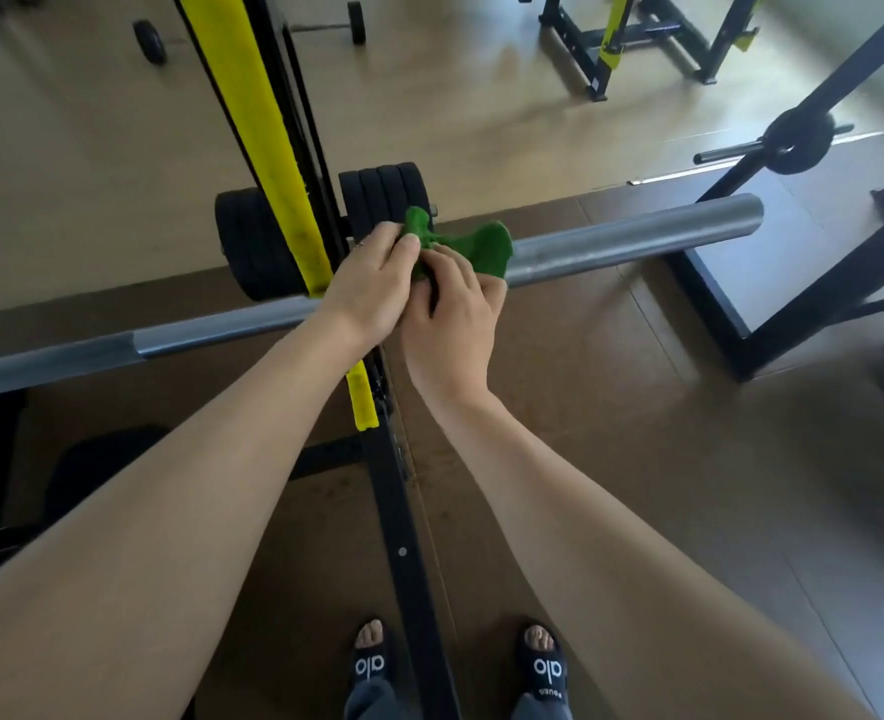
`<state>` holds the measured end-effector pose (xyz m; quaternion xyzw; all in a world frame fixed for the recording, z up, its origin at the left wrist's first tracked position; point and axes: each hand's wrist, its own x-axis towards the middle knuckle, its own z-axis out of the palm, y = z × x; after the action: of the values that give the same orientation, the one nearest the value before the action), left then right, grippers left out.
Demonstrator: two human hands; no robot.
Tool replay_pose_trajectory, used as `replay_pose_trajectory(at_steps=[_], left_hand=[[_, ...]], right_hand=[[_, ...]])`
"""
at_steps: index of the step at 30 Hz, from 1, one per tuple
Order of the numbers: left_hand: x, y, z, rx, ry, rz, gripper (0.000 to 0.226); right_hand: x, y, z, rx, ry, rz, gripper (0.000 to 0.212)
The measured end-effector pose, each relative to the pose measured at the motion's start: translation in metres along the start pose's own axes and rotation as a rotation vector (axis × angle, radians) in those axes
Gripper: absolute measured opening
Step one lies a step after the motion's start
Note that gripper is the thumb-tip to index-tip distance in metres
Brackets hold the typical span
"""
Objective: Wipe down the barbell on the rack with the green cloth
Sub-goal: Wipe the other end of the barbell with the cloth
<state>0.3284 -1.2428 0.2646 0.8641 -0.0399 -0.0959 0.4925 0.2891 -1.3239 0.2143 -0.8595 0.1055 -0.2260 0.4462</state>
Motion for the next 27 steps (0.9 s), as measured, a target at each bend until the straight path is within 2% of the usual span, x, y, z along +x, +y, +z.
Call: replay_pose_trajectory(at_steps=[7, 9, 11, 14, 16, 18, 21, 24, 27], left_hand=[[-0.031, 0.011, -0.017, -0.289, -0.046, -0.010, 0.022], [-0.038, 0.014, -0.018, -0.289, -0.023, -0.029, 0.019], [-0.047, 0.013, -0.019, -0.268, -0.005, -0.073, 0.028], [-0.064, 0.005, -0.023, -0.314, -0.030, -0.254, 0.035], [-0.072, -0.002, -0.027, -0.472, -0.070, -0.386, 0.032], [-0.079, -0.009, -0.028, -0.573, -0.097, -0.467, 0.029], [-0.088, -0.021, -0.029, -0.527, -0.112, -0.546, 0.031], [-0.093, -0.037, -0.029, -0.498, -0.162, -0.600, 0.034], [-0.099, -0.050, -0.026, -0.396, -0.234, -0.579, 0.028]], right_hand=[[-0.005, -0.026, -0.025, 0.573, 0.012, 0.641, 0.032], [-0.016, -0.037, -0.031, 0.747, 0.019, 0.760, 0.028], [-0.030, -0.045, -0.036, 0.864, 0.018, 0.845, 0.026], [-0.045, -0.046, -0.041, 0.818, -0.045, 0.936, 0.025], [-0.052, -0.041, -0.046, 0.779, -0.209, 0.990, 0.032], [-0.057, -0.038, -0.054, 0.760, -0.421, 1.034, 0.031], [-0.064, -0.024, -0.060, 0.648, -0.647, 0.988, 0.030], [-0.069, -0.013, -0.063, 0.495, -0.691, 0.905, 0.031], [-0.073, -0.007, -0.070, 0.355, -0.727, 0.798, 0.024]])
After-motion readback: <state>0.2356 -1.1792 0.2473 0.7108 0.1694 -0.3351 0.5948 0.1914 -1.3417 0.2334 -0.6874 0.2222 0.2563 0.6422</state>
